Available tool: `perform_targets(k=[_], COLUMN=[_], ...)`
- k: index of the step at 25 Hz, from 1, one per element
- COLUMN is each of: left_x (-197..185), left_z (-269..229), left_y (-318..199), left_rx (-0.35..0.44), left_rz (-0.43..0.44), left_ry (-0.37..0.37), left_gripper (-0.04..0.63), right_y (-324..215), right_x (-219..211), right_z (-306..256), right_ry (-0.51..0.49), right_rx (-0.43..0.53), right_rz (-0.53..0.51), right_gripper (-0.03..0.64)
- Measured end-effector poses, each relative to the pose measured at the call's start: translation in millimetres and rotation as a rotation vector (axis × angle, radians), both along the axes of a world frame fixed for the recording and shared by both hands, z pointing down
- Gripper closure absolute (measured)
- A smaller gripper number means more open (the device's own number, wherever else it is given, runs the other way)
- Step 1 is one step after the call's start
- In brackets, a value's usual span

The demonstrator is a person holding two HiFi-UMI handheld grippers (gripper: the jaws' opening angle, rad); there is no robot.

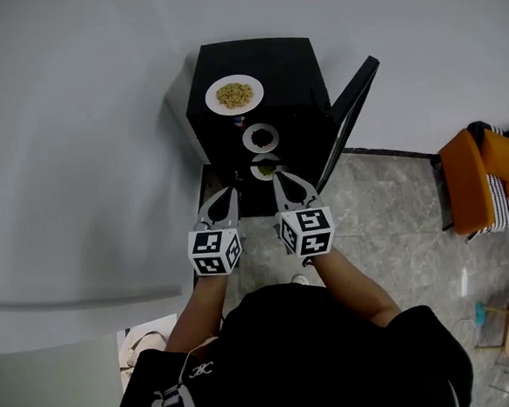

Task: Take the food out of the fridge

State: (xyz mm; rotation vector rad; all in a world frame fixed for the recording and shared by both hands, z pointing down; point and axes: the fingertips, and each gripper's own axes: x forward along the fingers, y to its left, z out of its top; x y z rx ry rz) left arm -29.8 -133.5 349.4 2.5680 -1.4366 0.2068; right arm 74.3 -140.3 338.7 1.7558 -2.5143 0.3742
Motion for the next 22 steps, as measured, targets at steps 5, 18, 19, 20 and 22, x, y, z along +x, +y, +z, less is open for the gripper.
perform_targets(k=[5,18,19,20,22], left_x=[-3.7,3.9,6.2,8.9,15.6], left_z=[5.1,16.9,19.0,21.2,24.8], left_y=[0.8,2.0,2.4,2.5,1.8], left_rx=[-0.024,-0.106,-0.114,-0.122,-0.136], left_rz=[0.004,-0.014,-0.015,-0.016,-0.016], left_ry=[0.013,0.097,0.101,0.105,0.114], left_gripper=[0.6,0.598,0.598,0.598,0.598], right_y=[2.3,7.4,8.5,9.6,11.3], right_x=[-7.5,3.1,5.2,7.5,12.4], right_z=[5.3,14.2,15.2,16.2,19.0], right_ry=[0.006,0.011,0.012,0.013,0.017], right_rx=[-0.014,-0.04,-0.042,-0.045,-0.052], right_rz=[-0.013,-0.009,-0.009,-0.01,-0.014], right_gripper=[0.618,0.618,0.618,0.618,0.618])
